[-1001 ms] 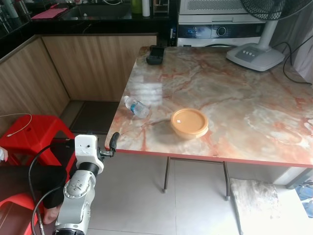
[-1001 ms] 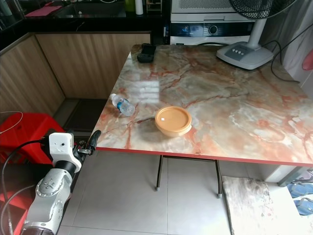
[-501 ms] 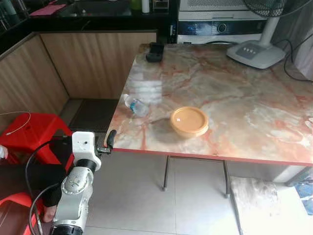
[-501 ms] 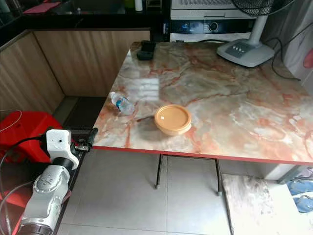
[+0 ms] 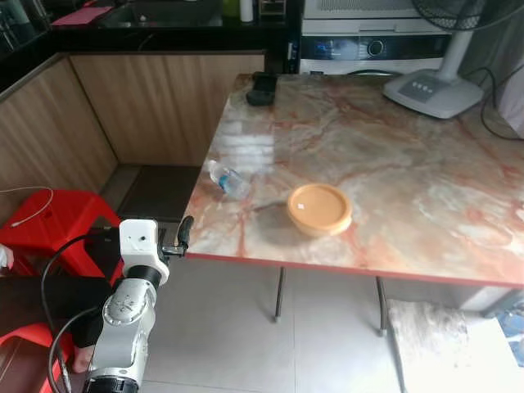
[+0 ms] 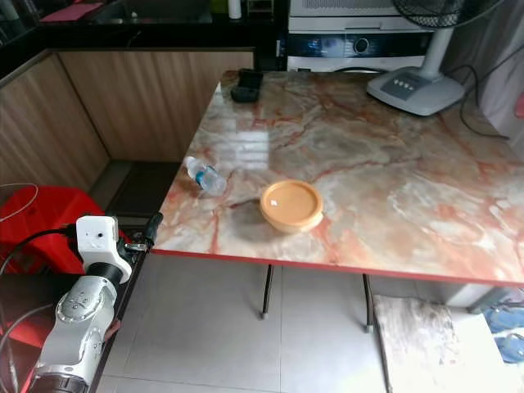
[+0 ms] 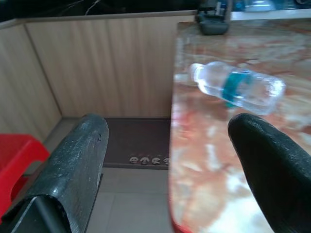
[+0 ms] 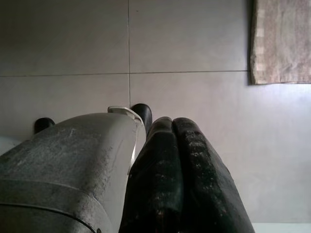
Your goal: Restocking fridge
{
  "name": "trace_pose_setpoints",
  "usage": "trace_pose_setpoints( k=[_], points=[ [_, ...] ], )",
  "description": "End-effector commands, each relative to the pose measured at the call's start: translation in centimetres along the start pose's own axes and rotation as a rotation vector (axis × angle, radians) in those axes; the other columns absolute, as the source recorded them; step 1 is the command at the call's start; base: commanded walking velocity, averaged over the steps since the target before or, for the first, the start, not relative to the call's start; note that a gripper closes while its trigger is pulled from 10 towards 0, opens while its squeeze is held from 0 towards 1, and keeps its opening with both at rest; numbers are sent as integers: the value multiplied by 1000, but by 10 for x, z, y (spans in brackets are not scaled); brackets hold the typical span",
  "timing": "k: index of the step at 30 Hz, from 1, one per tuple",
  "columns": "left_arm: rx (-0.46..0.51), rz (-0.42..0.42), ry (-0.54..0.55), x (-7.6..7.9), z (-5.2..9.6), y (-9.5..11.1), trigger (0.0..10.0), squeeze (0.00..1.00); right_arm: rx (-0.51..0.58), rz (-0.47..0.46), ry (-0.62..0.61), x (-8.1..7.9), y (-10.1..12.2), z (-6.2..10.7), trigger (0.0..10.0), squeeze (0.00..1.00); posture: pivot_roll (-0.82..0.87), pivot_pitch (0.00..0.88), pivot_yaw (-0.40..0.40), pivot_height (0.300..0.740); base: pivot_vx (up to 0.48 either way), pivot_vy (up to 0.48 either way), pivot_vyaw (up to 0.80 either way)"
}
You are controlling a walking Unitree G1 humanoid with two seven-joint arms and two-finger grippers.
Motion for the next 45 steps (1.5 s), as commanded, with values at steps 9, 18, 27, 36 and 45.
trace_pose_setpoints(
  k=[9, 18, 27, 36, 45],
  points=[
    [6, -13, -3, -1, -1, 5, 10000, 0, -2, 3, 8, -3, 1, -1, 10000, 0, 88, 51, 18, 740, 392, 0, 0],
    [46, -35, -60, 7, -1, 14, 10000, 0, -1, 1, 10, -3, 0, -1, 10000, 0, 92, 53, 21, 740, 263, 0, 0],
    [140, -99, -76, 4, -10, 48, 10000, 0, -4, 6, 12, -4, 0, -1, 10000, 0, 98, 59, 22, 740, 0, 0, 0],
    [51, -296, -12, -51, -27, 56, 10000, 0, -7, 3, 12, -4, -1, -1, 10000, 0, 106, 63, 26, 740, 0, 0, 0],
    [-229, -392, -54, -83, -25, -2, 10000, 0, -10, 7, 14, -4, -2, -1, 10000, 0, 102, 65, 19, 740, 0, 0, 0]
  ],
)
Point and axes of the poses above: a point about 5 cm out from each wrist's last joint towards the gripper, its own z axis pointing back from the gripper into the wrist, its own y axis along the axis of the wrist's last joint, x = y × z, the point moved 5 cm from there along -z, pointing out of the wrist towards the gripper, and after that the axes turned 9 degrees about -z, right-handed, at the moved point
